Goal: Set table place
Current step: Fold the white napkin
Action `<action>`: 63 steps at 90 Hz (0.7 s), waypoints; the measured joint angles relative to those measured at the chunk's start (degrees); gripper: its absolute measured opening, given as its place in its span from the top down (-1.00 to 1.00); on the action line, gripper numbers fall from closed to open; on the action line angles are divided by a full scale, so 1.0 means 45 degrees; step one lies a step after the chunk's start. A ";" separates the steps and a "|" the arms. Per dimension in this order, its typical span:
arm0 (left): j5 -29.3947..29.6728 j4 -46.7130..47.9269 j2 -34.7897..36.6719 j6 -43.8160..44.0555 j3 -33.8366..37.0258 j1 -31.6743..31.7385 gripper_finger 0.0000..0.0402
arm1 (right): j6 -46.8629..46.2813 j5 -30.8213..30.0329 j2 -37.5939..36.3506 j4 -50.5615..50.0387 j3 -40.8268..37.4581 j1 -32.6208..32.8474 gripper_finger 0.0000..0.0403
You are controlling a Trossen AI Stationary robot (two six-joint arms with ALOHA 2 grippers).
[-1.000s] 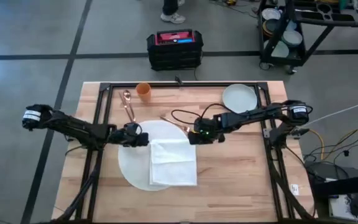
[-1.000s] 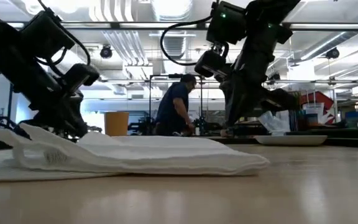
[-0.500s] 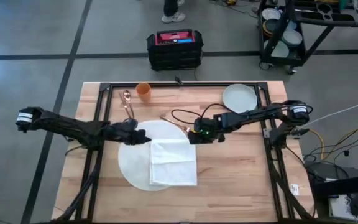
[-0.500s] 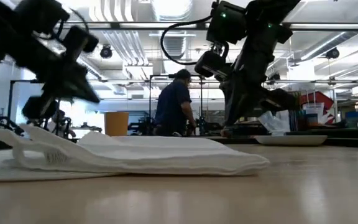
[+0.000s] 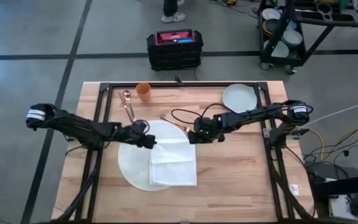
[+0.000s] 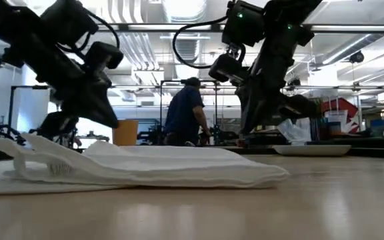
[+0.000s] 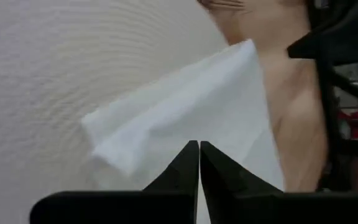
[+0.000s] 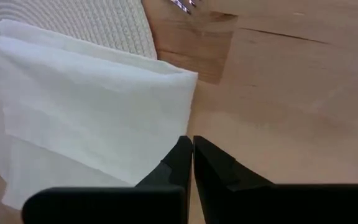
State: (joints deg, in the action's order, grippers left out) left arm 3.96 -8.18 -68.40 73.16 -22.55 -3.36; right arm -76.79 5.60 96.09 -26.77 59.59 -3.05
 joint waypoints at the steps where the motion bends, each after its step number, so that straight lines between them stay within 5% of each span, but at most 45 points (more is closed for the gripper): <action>1: -0.0052 -0.0022 -0.0054 0.0003 0.0000 0.0000 1.00 | 0.0003 -0.0013 0.0000 -0.0003 0.0000 0.0000 1.00; 41: 0.0430 0.1129 -0.1671 -0.0110 0.0044 0.0053 1.00 | 0.0096 -0.0063 -0.0029 -0.0013 0.0000 0.0000 1.00; 63: 0.0097 0.1115 -0.0531 -0.0062 -0.0248 0.0058 1.00 | 0.0120 -0.0084 -0.0034 -0.0007 0.0000 0.0000 1.00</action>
State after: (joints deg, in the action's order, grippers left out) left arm 4.40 -3.16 -70.79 72.88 -23.66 -3.09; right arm -76.25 5.23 95.94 -26.80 59.59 -3.05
